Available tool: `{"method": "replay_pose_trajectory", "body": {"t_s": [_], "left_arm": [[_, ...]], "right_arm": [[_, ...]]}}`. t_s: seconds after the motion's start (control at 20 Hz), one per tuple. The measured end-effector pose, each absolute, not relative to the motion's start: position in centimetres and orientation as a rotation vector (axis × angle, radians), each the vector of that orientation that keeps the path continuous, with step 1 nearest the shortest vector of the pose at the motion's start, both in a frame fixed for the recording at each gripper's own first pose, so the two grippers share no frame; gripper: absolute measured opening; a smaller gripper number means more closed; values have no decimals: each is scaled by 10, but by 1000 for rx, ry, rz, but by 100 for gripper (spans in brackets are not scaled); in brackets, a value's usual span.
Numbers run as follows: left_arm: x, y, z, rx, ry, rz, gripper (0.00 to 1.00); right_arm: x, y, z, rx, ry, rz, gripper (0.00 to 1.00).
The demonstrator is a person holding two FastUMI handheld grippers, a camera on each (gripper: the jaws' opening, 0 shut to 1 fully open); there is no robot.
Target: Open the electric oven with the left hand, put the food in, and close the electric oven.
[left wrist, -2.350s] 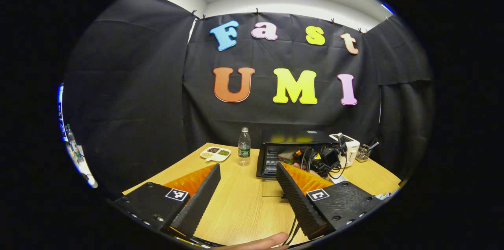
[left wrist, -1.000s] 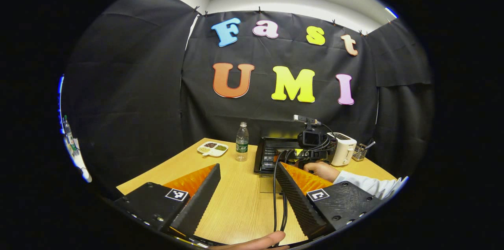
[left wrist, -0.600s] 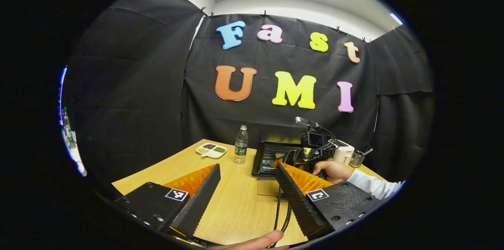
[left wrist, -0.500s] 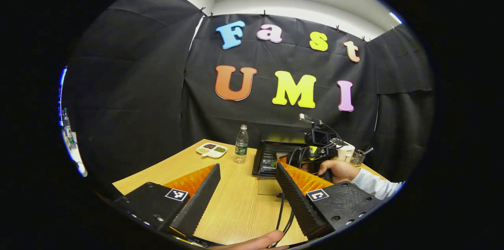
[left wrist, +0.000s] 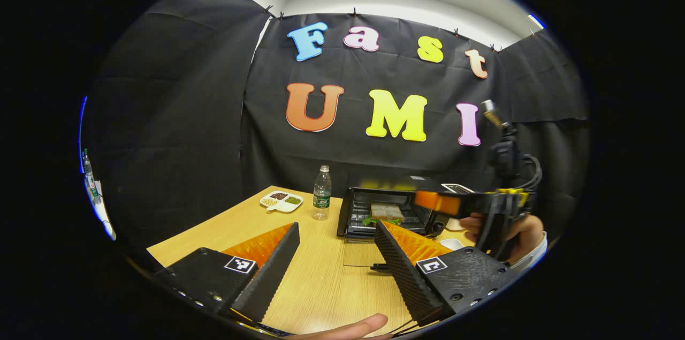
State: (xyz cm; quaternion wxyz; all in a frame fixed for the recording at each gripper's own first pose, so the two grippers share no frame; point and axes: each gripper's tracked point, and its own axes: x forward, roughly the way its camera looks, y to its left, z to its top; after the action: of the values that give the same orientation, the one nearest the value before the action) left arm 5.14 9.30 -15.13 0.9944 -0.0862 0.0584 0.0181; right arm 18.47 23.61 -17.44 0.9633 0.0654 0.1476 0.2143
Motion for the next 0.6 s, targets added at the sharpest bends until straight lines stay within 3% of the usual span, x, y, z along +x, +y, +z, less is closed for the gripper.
{"method": "replay_pose_trajectory", "body": {"t_s": [0.25,0.6], "left_arm": [[64,72,-154,-152,130,8,93],[109,14,-177,-141,177,-51,93]], "right_arm": [[148,147,-107,92,69,310,99],[118,33,-73,77,37,140,99]]}}
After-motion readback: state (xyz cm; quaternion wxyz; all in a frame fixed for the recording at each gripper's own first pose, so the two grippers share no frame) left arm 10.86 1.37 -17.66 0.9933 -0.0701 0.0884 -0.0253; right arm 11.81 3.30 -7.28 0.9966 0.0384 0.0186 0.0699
